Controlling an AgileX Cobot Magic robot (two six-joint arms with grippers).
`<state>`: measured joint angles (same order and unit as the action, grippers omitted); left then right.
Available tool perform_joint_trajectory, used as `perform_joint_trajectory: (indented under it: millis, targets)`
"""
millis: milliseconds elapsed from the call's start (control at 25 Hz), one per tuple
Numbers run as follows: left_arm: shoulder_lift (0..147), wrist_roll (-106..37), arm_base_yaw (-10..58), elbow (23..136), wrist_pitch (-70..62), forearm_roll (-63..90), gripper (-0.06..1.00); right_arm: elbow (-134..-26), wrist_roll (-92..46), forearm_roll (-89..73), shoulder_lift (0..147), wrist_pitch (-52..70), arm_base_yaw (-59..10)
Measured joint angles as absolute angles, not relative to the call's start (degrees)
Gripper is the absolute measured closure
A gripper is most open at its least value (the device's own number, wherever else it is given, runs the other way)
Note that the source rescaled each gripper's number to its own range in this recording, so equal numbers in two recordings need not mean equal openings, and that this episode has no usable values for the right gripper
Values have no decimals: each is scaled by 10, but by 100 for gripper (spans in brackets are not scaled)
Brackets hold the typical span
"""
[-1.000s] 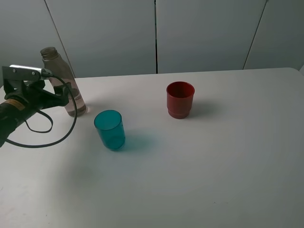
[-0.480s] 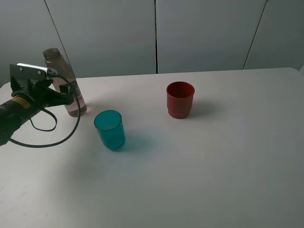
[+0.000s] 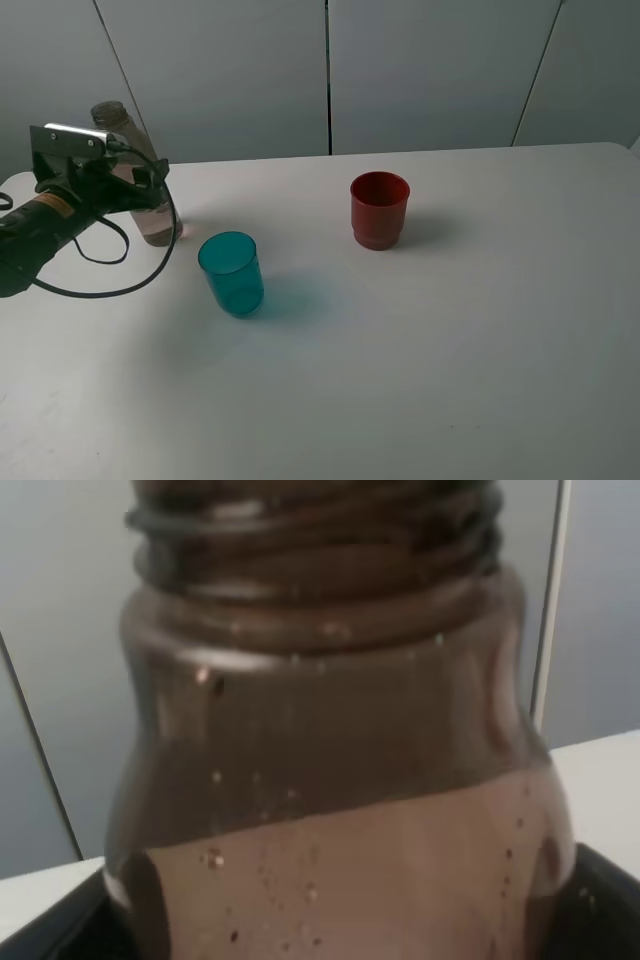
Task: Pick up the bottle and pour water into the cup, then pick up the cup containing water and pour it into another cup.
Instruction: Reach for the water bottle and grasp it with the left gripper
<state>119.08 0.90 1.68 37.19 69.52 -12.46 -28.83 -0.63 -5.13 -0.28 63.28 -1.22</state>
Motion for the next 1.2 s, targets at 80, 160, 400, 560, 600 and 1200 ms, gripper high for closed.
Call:
perform_joint_trajectory:
  millis: [80, 160, 400, 560, 600, 1200]
  targets:
    - [1200, 9, 18, 374, 695, -125, -5, -288, -6, -51, -3, 633, -12]
    - [1208, 9, 19, 379, 694, -125, -5, -288, -6, -51, -3, 633, -12]
    - [1213, 9, 25, 398, 694, -124, 4, -288, -6, -51, -3, 633, -12]
    - [1213, 11, 25, 402, 694, -121, 92, -288, -6, -51, -3, 633, -12]
    - [1213, 11, 25, 402, 694, -121, 92, -288, -6, -51, -3, 633, -12]
    - [1213, 15, 25, 402, 692, -121, 92, -288, -5, -51, -3, 633, -12]
